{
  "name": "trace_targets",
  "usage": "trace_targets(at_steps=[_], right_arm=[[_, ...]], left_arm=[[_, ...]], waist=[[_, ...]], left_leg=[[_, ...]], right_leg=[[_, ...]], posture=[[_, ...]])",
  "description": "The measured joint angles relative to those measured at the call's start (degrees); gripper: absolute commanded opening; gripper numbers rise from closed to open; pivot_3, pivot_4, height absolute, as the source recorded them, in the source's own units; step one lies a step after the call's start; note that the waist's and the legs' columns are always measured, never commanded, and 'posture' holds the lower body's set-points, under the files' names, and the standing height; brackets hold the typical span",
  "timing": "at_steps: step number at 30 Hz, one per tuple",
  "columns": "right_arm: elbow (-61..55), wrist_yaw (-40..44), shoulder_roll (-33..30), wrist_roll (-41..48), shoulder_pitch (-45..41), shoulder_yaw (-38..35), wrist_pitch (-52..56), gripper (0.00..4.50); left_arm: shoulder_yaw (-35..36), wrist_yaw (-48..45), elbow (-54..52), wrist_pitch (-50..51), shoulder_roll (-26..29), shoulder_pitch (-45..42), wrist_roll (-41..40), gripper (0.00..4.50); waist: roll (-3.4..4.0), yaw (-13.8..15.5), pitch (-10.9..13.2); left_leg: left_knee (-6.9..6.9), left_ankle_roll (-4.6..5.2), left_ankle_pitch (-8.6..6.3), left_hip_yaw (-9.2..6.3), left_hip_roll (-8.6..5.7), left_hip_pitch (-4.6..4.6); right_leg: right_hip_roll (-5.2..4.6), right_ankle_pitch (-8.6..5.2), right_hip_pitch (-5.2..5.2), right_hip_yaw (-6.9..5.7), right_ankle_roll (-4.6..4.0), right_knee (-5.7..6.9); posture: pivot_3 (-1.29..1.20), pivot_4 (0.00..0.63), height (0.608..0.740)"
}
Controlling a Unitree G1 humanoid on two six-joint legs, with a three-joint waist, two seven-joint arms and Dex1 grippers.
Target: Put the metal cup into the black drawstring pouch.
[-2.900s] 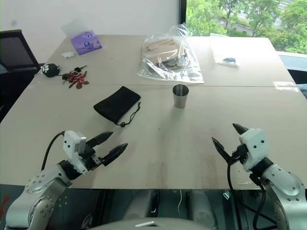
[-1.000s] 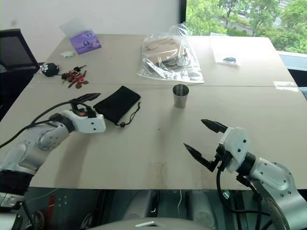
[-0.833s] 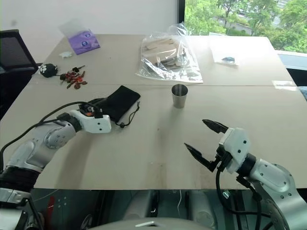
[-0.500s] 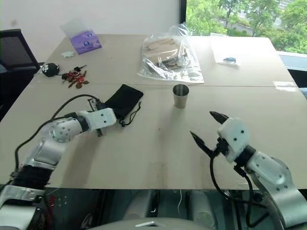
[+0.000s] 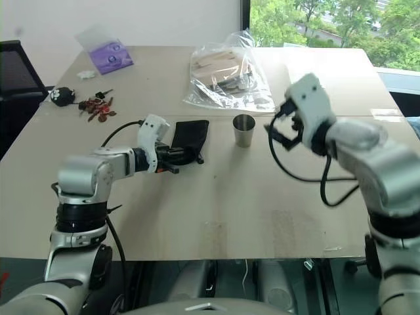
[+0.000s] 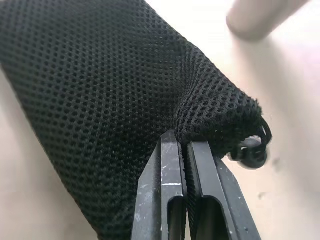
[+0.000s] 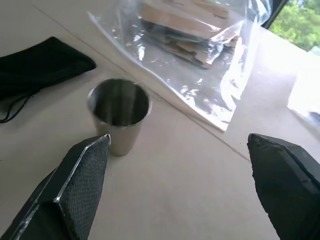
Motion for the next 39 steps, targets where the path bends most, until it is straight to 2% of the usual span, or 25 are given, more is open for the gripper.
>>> trace_targets(at_steps=[4, 10, 16, 24, 27, 35, 36, 39], right_arm=[[12.6, -1.4, 6.8, 0.2, -9.4, -1.7, 5.9, 4.50], [21.1, 0.6, 6.9, 0.3, -12.6, 0.1, 7.1, 4.50], [26.1, 3.7, 9.0, 1.2, -15.8, 1.7, 7.6, 4.50], [44.8, 7.2, 13.1, -4.8, -19.3, 10.6, -3.8, 4.50], [50.4, 8.5, 13.6, -7.6, -20.5, 13.0, -7.4, 3.78], [54.4, 13.0, 13.2, -13.0, -22.1, 16.6, -12.7, 0.22], [53.5, 14.2, 13.4, -12.2, -22.1, 15.7, -13.0, 0.03], [46.9, 13.4, 12.5, -12.3, -18.9, 13.4, -13.9, 0.03]], left_arm=[[-0.1, 3.3, 0.0, 3.1, -1.0, -0.9, -1.4, 0.07], [4.5, 8.0, 0.1, 7.6, -4.2, -0.8, -3.5, 0.07], [4.7, 10.7, -0.2, 8.0, -4.4, -0.6, -4.6, 0.07], [4.7, 13.0, -2.0, 8.0, -4.4, -0.2, -6.3, 0.07], [4.6, 13.5, -3.6, 8.0, -4.2, 0.3, -6.9, 0.00], [5.7, 13.6, -7.4, 8.4, -3.0, 1.5, -10.2, 0.00], [7.5, 13.6, -7.3, 9.9, -4.1, 1.2, -11.1, 0.00], [10.0, 13.9, -6.4, 13.4, -6.1, -1.4, -12.8, 0.00]], waist=[[0.02, 0.0, 0.0], [0.02, 0.4, 0.0], [0.02, -0.2, 0.0], [0.02, 0.0, 0.0], [0.02, -0.1, 0.0], [0.03, -0.1, 0.0], [0.03, -0.1, 0.0], [0.00, 0.4, 0.0]], left_leg=[[0.05, -0.13, 0.08, -0.07, -0.04, -0.18], [0.10, -0.12, 0.07, -0.07, -0.14, -0.47], [0.09, -0.13, 0.07, 0.02, -0.10, -0.38], [0.10, -0.13, 0.08, 0.02, -0.12, -0.40], [0.10, -0.14, 0.08, 0.02, -0.12, -0.42], [0.06, -0.14, 0.08, 0.03, -0.12, -0.42], [0.07, -0.14, 0.08, 0.04, -0.12, -0.42], [0.13, -0.14, 0.08, -0.11, -0.12, -0.43]], right_leg=[[-0.07, 0.01, -0.11, 0.02, 0.00, 0.00], [-0.16, 0.01, -0.35, -0.08, 0.01, -0.01], [-0.12, 0.01, -0.39, 0.01, 0.01, 0.12], [-0.14, 0.01, -0.41, 0.00, 0.01, 0.10], [-0.14, 0.01, -0.42, 0.00, 0.01, 0.09], [-0.15, 0.01, -0.46, 0.01, 0.01, 0.08], [-0.14, 0.01, -0.45, 0.01, 0.01, 0.08], [-0.16, 0.01, -0.38, -0.12, 0.02, 0.07]], posture=[[0.00, 0.150, 0.740], [0.00, 0.150, 0.740], [0.00, 0.150, 0.740], [0.00, 0.150, 0.740], [0.00, 0.150, 0.740], [0.00, 0.150, 0.740], [0.00, 0.150, 0.740], [0.00, 0.150, 0.740]])
